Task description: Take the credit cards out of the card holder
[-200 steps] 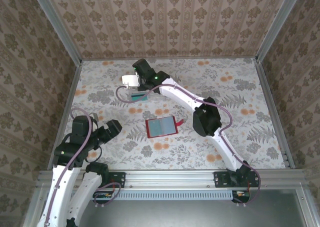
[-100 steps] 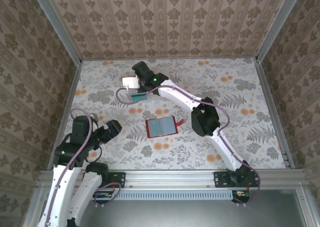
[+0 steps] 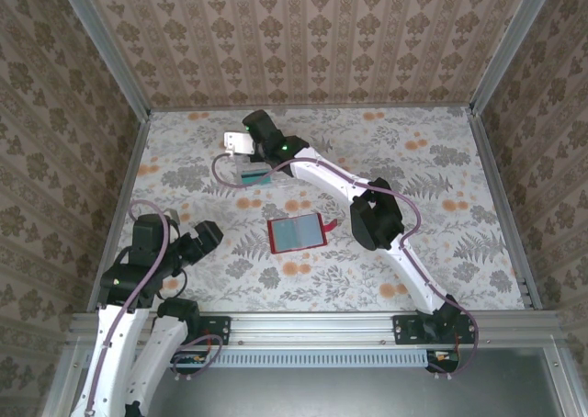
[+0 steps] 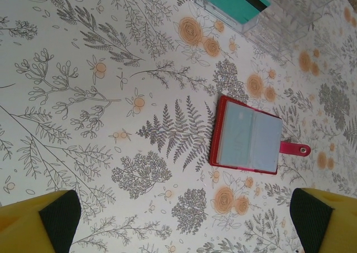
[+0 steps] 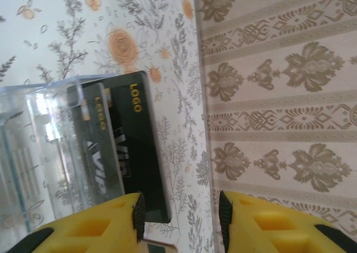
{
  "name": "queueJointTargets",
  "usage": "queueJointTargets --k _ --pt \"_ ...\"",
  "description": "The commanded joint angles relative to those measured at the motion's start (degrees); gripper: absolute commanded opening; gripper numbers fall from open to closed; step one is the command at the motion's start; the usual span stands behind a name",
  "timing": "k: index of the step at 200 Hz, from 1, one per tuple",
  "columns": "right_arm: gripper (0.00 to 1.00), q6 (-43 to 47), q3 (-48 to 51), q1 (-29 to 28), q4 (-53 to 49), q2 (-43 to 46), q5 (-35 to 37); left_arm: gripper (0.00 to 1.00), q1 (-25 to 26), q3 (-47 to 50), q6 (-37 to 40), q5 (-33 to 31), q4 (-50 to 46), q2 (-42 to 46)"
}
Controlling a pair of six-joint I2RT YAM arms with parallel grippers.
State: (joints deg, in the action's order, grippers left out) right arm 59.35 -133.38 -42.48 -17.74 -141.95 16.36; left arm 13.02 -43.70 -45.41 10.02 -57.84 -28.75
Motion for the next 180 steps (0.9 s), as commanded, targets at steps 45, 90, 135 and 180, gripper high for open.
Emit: queueJointTargets --k 45,90,135,180 --pt "0.56 -4.1 1.1 -0.1 -0.5 0.0 -1.4 1.00 -0.7 0.8 0.8 0.9 0.5 0.6" --pt "0.66 -8.7 1.3 0.1 -4.2 2.5 -8.4 1.00 -0.9 0.9 1.1 1.1 0.4 0.9" --pt "0.67 -7.7 0.2 0.1 -1.0 -1.6 -0.7 1.00 -1.0 0.8 1.1 1.2 0.1 1.2" --pt "0.69 -8.6 -0.1 0.6 5.8 -3.8 4.1 1.00 -1.2 0.5 1.2 1.2 -0.1 1.2"
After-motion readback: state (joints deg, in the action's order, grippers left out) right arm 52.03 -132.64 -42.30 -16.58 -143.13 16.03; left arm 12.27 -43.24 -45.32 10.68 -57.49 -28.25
